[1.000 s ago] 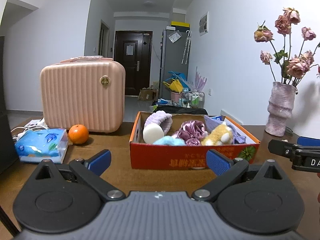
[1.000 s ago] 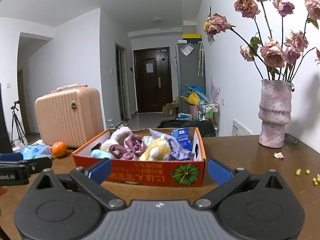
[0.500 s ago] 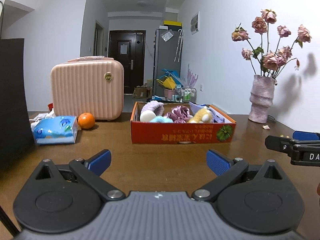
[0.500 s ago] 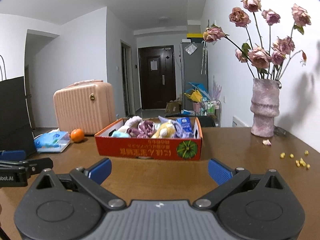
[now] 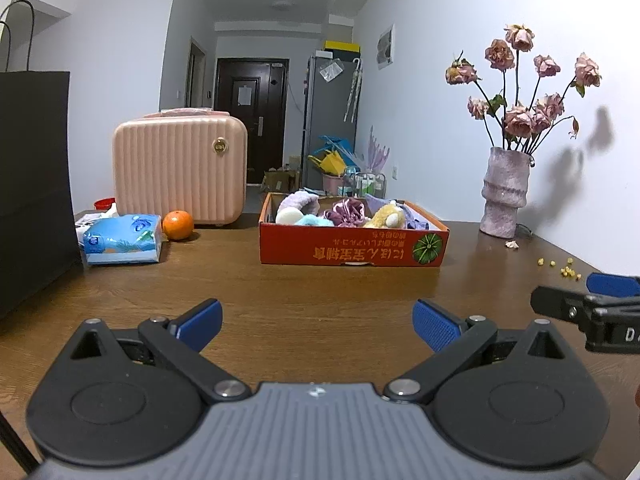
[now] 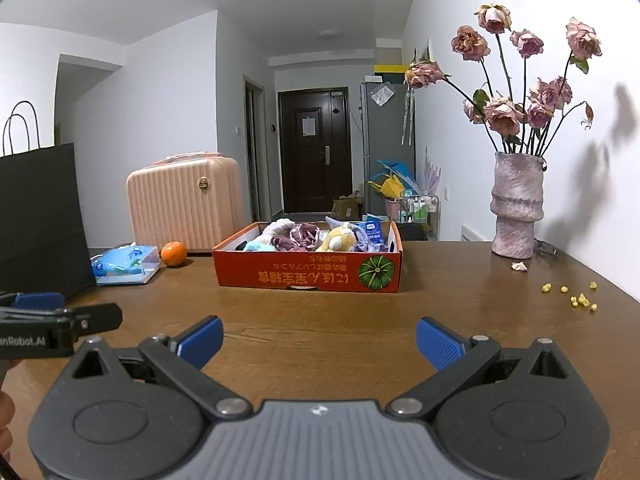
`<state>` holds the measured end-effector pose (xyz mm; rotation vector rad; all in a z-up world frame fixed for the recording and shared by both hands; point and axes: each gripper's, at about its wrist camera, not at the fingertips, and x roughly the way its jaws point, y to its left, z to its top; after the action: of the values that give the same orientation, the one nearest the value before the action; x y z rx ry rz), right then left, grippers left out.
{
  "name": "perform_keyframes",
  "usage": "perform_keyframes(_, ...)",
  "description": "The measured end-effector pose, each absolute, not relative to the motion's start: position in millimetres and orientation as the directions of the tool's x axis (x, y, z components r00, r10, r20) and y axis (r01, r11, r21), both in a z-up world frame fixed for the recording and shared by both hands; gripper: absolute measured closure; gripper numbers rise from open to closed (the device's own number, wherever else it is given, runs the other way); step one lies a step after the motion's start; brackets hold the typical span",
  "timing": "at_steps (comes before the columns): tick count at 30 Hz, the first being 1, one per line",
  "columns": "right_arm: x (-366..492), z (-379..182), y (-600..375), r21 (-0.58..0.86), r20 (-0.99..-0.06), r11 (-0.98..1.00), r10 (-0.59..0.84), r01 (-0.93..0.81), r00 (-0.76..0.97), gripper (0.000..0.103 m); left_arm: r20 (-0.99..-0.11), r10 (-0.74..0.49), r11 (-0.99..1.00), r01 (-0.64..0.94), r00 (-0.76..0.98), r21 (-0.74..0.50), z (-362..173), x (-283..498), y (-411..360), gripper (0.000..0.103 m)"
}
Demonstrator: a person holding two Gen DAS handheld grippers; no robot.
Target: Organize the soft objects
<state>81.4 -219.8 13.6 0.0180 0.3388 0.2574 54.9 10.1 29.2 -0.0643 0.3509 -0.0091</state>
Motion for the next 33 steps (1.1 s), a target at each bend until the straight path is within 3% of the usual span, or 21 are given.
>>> perform_keyframes(33,66,19,-221,0.056,-0.305,0.971,0.24,-0.234,0.922,0.0,-0.331,-0.024,0.998,0.002,0.943,-0.066,33,41,9,0.0)
